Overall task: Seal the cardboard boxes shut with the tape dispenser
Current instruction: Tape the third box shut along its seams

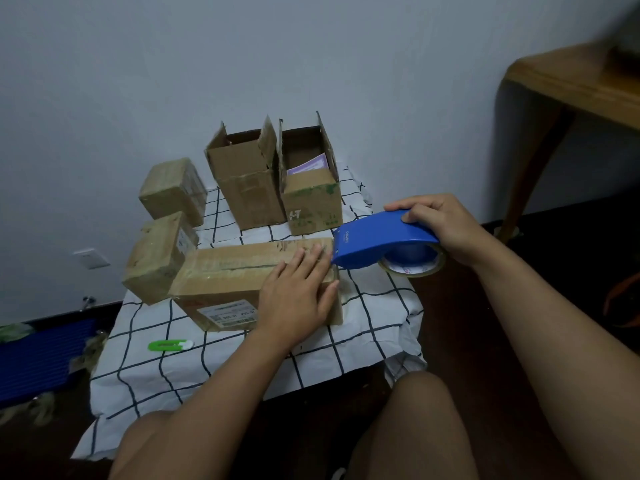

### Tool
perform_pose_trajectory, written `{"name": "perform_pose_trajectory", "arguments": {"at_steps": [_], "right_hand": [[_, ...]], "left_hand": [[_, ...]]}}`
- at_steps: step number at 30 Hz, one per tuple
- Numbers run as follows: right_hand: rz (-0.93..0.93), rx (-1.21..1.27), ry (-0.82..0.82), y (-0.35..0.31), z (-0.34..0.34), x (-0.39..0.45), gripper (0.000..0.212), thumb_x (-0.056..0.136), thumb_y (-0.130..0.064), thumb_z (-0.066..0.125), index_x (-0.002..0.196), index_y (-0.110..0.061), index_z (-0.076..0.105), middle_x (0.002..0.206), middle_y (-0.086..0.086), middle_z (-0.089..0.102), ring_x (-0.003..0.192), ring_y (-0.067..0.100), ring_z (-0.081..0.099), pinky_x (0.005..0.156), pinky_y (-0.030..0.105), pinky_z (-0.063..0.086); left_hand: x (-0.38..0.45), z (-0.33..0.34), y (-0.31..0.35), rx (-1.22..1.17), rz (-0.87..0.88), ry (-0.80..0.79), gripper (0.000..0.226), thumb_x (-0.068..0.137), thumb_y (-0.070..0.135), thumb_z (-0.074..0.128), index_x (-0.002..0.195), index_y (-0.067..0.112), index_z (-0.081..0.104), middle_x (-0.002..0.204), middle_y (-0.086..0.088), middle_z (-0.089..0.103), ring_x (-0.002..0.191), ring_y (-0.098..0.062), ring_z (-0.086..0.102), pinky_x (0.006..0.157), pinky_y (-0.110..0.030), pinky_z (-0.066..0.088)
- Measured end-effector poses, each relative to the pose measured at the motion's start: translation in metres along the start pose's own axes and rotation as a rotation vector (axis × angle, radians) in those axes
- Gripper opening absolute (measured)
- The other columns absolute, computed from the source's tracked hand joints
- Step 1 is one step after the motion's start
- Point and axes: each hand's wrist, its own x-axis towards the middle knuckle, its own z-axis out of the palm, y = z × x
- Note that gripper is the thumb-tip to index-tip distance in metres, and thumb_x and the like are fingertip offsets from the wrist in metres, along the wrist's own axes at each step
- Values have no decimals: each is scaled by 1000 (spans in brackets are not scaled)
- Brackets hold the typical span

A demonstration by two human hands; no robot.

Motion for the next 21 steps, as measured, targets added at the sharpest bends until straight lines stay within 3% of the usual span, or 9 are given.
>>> {"name": "perform_pose_trajectory", "arguments": {"at_steps": [8, 14, 21], "right_hand": [[7, -36, 31, 9, -27, -16, 33, 76, -26, 54, 85, -44, 80, 98, -17, 75, 89, -1, 62, 73, 12, 47], [9, -77, -8, 8, -9, -16, 28, 76, -25, 55, 86, -36, 79, 91, -27, 73, 82, -12, 60, 69, 4, 42], [39, -149, -42, 13, 1, -11, 29, 76, -34, 54, 79, -52, 77, 95, -24, 72, 80, -7, 59, 68, 5, 42]], "left_hand": [[4, -3, -6, -29, 28, -29, 58, 97, 60, 14, 153, 41, 11, 160, 13, 19, 148, -12, 17, 118, -39, 20], [3, -5, -18, -18, 50, -37, 59, 97, 60, 15, 153, 41, 14, 159, 12, 22, 147, -13, 20, 118, -40, 23], [1, -1, -18, -34, 43, -29, 57, 97, 61, 15, 152, 46, 11, 159, 14, 22, 147, -12, 21, 116, -39, 21]]}}
